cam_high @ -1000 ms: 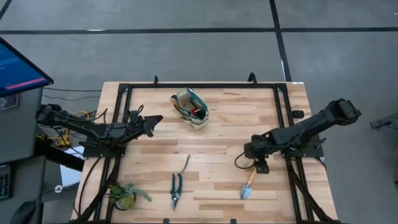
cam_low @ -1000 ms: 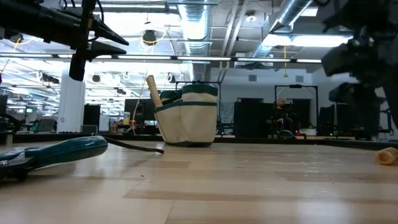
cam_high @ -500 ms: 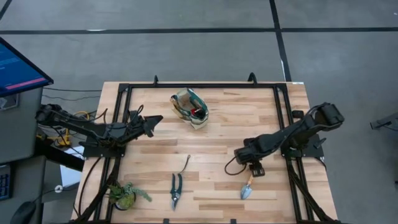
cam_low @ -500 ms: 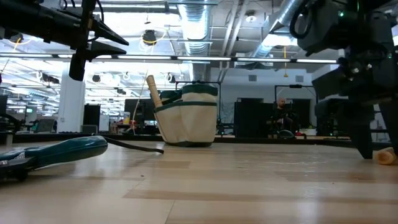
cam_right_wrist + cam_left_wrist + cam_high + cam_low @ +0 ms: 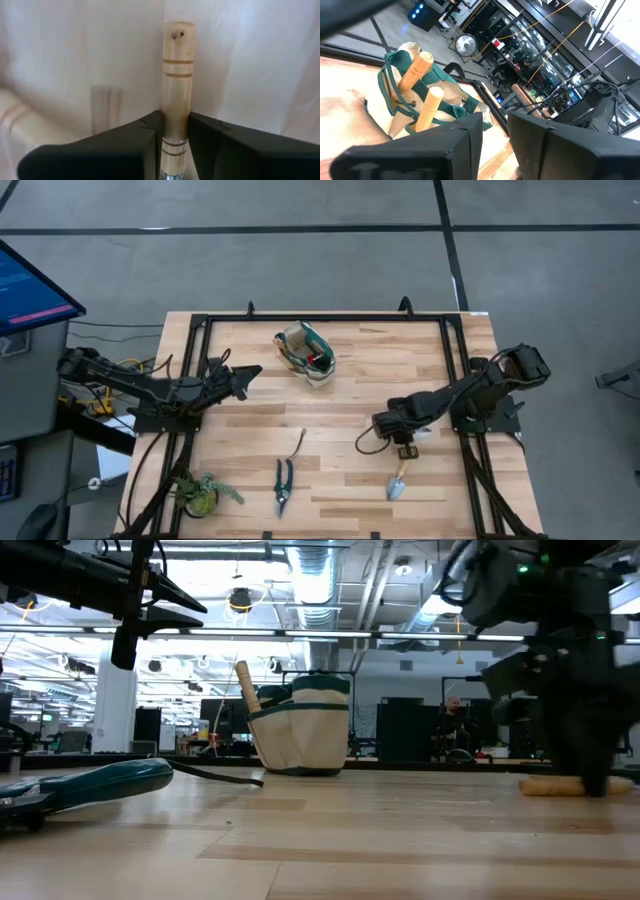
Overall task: Pick & Place Garden tools in Gardening bag
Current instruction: Put the top brown trowel into the white gardening bag
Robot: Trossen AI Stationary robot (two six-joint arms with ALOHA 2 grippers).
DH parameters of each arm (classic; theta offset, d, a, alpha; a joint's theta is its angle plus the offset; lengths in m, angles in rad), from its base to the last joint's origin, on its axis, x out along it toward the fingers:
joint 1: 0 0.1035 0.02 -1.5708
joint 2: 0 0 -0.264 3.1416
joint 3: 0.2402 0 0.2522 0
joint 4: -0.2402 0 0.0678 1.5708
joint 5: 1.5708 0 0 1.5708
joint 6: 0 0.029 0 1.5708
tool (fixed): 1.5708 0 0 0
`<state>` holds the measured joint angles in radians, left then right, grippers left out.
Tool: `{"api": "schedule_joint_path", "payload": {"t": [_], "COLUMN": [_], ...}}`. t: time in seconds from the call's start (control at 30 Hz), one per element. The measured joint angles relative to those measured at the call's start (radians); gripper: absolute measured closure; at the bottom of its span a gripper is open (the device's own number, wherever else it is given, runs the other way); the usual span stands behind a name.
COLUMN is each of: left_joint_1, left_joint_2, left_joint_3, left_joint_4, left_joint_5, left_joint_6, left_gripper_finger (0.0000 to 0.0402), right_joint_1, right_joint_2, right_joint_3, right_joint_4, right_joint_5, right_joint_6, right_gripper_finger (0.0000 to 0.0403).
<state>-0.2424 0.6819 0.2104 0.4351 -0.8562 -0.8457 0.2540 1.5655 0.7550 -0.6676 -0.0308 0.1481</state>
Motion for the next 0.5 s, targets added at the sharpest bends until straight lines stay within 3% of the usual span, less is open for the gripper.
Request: {"api": "schedule_joint_path", "payload": {"t": [0.13,0.3,0.4,0.5], "left_joint_1": [0.000,0.000,0.000,0.000], "left_joint_2": [0.000,0.000,0.000,0.000], "left_joint_3": [0.000,0.000,0.000,0.000], "left_joint_4": [0.001,0.003,0.013,0.029], "left_joint_5": [0.000,-0.001,-0.001,-0.002], "left_joint_6": [-0.004,-0.007,-0.008,-0.008], "left_gripper_finger": [0.0321,0.0321,0.0321,0.0321], "right_joint_1": [-0.094,-0.293,-0.432,-0.570], "right_joint_2": [-0.074,-0.209,-0.271,-0.295], "right_joint_3": [0.004,0.001,0.003,0.004], "right_joint_4": [0.124,0.304,0.477,0.642], "right_joint_5": [0.032,-0.002,-0.083,-0.231], "right_joint_6": [-0.032,-0.108,-0.195,-0.267], "right_gripper_finger": [0.0348,0.0348,0.0348,0.0348]}}
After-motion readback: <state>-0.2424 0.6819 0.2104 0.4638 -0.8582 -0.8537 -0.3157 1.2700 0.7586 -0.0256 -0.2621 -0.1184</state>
